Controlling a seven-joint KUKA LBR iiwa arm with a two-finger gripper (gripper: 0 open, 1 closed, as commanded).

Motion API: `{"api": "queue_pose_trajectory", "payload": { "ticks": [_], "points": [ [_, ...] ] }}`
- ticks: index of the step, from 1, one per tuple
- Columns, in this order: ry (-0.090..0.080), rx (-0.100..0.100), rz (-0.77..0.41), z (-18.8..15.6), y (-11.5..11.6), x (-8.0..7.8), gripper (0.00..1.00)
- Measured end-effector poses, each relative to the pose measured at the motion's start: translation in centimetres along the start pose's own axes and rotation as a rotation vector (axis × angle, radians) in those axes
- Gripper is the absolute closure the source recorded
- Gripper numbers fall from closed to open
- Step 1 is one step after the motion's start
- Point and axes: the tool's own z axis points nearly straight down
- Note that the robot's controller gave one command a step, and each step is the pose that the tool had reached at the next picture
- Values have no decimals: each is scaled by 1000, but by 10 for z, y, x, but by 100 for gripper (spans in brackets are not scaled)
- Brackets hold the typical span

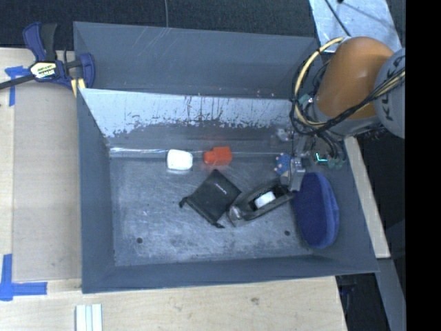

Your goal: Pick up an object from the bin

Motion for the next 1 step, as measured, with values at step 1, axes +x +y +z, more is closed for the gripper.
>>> {"api": "queue_pose_trajectory", "payload": {
  "ticks": [1],
  "points": [
    [-6,-4,-81,58,117,2,0]
  ]
}}
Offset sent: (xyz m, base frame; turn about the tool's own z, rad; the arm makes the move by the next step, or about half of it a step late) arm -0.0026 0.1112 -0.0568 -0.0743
